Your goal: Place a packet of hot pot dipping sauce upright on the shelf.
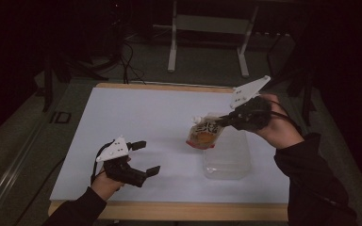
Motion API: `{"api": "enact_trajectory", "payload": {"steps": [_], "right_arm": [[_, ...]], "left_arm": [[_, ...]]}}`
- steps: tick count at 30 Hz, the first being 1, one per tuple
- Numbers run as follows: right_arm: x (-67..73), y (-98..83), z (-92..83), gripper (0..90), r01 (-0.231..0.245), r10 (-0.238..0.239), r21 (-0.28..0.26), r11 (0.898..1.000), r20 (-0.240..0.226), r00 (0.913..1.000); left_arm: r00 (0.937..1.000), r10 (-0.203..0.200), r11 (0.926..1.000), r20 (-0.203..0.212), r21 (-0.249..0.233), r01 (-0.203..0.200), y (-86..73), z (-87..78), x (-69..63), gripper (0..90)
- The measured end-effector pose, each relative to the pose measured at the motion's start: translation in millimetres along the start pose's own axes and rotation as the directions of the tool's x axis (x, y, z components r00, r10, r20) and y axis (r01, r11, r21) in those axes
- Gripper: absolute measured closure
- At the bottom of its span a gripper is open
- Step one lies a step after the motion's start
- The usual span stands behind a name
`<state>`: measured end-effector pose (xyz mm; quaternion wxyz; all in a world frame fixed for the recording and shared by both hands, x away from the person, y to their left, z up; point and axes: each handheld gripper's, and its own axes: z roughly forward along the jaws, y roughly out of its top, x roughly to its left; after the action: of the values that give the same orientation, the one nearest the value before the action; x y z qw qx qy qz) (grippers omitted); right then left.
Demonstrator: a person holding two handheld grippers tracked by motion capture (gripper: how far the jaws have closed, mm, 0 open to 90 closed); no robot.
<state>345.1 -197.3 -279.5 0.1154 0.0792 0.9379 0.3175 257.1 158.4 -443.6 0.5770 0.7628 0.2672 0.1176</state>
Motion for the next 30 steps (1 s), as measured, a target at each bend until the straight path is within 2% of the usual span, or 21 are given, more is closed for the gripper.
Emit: {"api": "enact_trajectory", "payload": {"steps": [3,4,7,8,10,11,15,17,22,24,26,30], "right_arm": [[-8.8,-6.5,-4.2,89.9,-0.022,0.023,-0.017,1.000,0.026,0.9994],[-14.8,-11.7,-6.7,89.9,-0.019,0.020,-0.034,0.999,0.040,0.9990],[-21.2,-17.1,-8.8,89.9,-0.029,0.031,-0.041,0.999,0.061,0.9976],[-27.2,-22.8,-10.3,89.8,-0.038,0.041,-0.047,0.998,0.074,0.9964],[-32.1,-28.2,-11.0,89.8,-0.028,0.031,-0.041,0.999,0.091,0.9954],[-34.4,-30.7,-10.9,89.8,-0.028,0.032,-0.039,0.999,0.100,0.9945],[-41.3,-38.8,-9.7,89.6,-0.009,0.013,-0.032,0.999,0.120,0.9927],[-48.7,-46.3,-7.2,89.6,-0.015,0.018,-0.021,1.000,0.142,0.9897],[-59.2,-56.1,-2.0,89.6,-0.035,0.037,-0.011,0.999,0.157,0.9869],[-63.4,-59.4,0.7,89.6,-0.044,0.045,-0.011,0.999,0.145,0.9885],[-65.4,-60.8,2.2,89.7,-0.047,0.048,-0.010,0.999,0.150,0.9875],[-71.9,-64.8,9.1,89.6,-0.063,0.062,0.004,0.998,0.131,0.9895]], "left_arm": [[0.9996,-0.027,0.9996,-0.010,-0.001,0.027,-9.8,-4.7,3.9,1.8],[0.9986,-0.050,0.9987,-0.017,-0.001,0.050,-18.1,-7.3,6.8,1.8],[0.9977,-0.059,0.9982,-0.032,0.009,0.059,-26.0,-9.1,9.2,1.9],[0.9976,-0.056,0.9984,-0.041,0.006,0.056,-32.8,-11.0,11.0,1.9],[0.9982,-0.039,0.9992,-0.047,-0.016,0.038,-38.8,-12.7,12.0,1.9],[0.9982,-0.039,0.9992,-0.047,-0.016,0.038,-38.8,-12.7,12.0,1.9],[0.9989,0.003,0.9994,-0.047,-0.034,-0.004,-44.5,-15.0,11.9,1.9],[0.9984,0.032,0.9984,-0.047,-0.045,-0.034,-45.8,-15.2,10.5,1.9],[0.9989,0.021,0.9992,-0.043,-0.034,-0.023,-48.6,-14.7,11.1,1.9],[0.9990,-0.001,0.9995,-0.045,-0.031,-0.001,-49.7,-15.0,13.4,1.9],[0.9989,-0.009,0.9994,-0.045,-0.033,0.007,-49.8,-15.5,14.3,1.9],[0.9985,-0.026,0.9988,-0.047,-0.043,0.024,-50.0,-17.4,16.8,1.9]]}}
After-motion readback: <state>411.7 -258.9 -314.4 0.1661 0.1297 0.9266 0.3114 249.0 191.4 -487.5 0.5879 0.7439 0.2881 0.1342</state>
